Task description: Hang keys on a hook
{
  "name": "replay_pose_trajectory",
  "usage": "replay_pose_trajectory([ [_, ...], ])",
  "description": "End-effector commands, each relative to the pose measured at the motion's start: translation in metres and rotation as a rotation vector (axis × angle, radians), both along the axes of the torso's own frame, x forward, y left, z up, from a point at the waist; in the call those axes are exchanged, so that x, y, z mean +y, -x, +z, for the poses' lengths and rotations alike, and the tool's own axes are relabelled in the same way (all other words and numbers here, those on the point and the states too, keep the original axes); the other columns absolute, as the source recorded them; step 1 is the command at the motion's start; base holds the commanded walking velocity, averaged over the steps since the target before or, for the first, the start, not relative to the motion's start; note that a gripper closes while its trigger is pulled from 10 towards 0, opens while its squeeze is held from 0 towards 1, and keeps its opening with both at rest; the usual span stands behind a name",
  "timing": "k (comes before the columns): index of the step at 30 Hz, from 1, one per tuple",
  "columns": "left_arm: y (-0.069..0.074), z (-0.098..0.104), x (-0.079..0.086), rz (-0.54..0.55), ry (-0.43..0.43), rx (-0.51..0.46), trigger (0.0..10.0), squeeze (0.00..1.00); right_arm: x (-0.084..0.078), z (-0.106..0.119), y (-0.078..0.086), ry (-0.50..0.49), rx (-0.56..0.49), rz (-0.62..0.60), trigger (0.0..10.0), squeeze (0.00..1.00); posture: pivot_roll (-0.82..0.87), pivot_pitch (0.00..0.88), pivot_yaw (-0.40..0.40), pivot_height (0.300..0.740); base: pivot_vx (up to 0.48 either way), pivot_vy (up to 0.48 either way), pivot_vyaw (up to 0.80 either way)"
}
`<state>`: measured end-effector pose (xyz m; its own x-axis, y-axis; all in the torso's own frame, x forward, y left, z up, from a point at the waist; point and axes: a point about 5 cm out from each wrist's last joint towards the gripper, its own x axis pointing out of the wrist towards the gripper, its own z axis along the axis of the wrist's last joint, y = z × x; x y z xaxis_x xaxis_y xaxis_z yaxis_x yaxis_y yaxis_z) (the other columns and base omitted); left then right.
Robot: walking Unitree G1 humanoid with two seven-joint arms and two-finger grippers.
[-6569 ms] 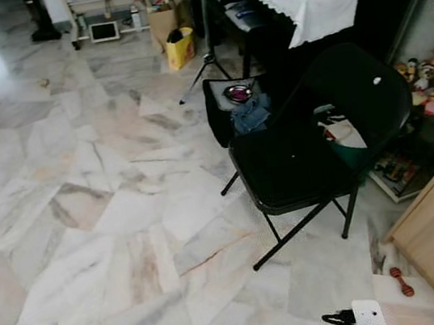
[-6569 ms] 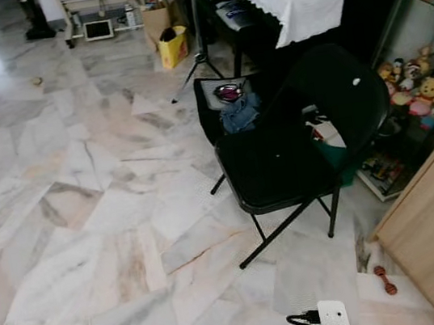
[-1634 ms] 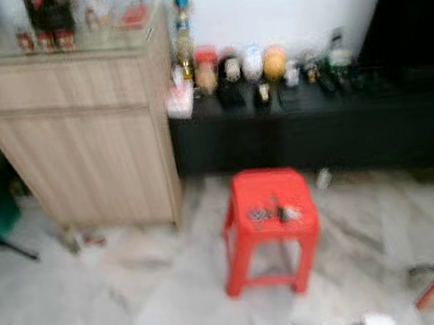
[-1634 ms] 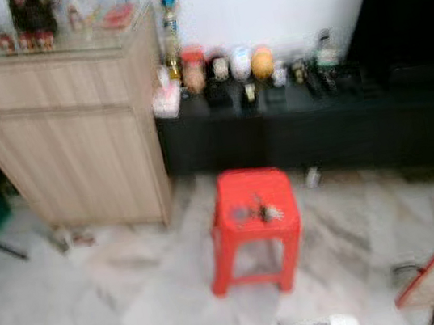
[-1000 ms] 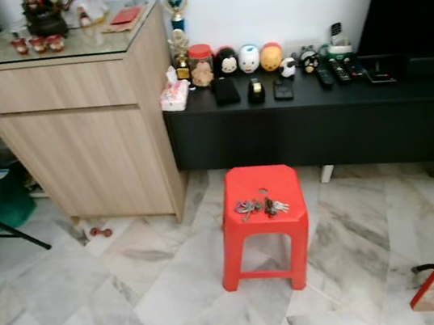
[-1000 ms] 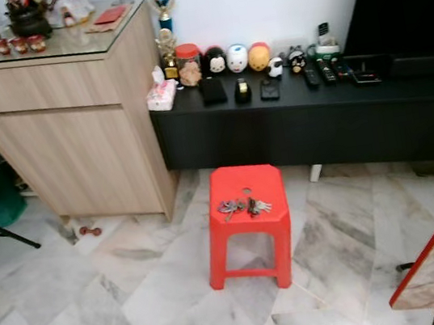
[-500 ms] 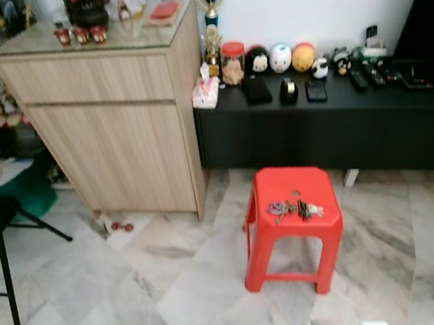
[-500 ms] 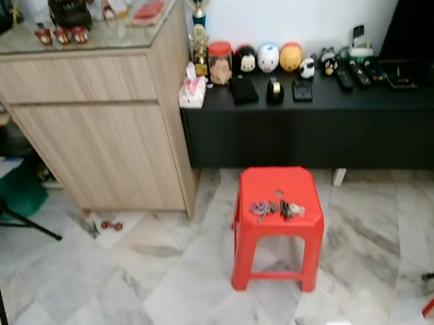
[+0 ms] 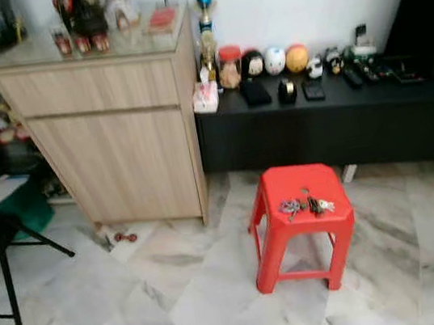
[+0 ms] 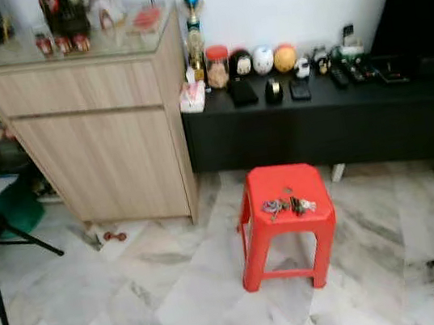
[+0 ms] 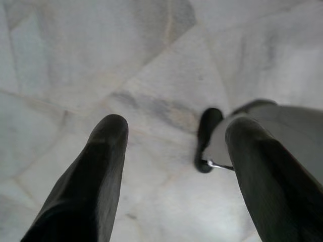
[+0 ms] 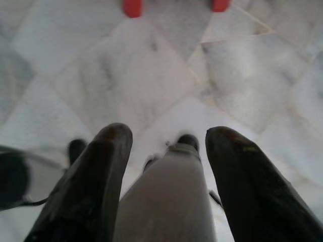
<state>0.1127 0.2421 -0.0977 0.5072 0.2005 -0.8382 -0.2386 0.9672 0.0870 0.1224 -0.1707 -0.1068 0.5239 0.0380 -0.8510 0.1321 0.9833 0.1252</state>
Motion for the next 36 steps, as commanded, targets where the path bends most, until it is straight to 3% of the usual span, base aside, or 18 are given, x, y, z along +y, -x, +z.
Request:
replay_pose_trajectory([
  [1, -0.0027, -0.0023, -0.0134, -0.036, 0.025, -0.006, 10.0, 0.0, -0.0187, 0.0016, 0.0008, 0.049, -0.001, -0.023, 10.0, 0.0, 0.15, 0.0, -0.048, 0.74, 0.0, 0.0, 0.0],
  [14, -0.0029, -0.002, -0.0138, 0.018, 0.047, -0.029, 10.0, 0.0, -0.0186, 0.0023, -0.0006, 0.04, -0.012, -0.027, 10.0, 0.0, 0.16, 0.0, -0.047, 0.74, 0.0, 0.0, 0.0],
  [36, -0.0001, -0.002, -0.0116, -0.024, 0.049, -0.025, 10.0, 0.0, -0.0161, 0.0005, 0.0044, 0.036, -0.004, -0.05, 10.0, 0.0, 0.14, 0.0, -0.028, 0.74, 0.0, 0.0, 0.0],
])
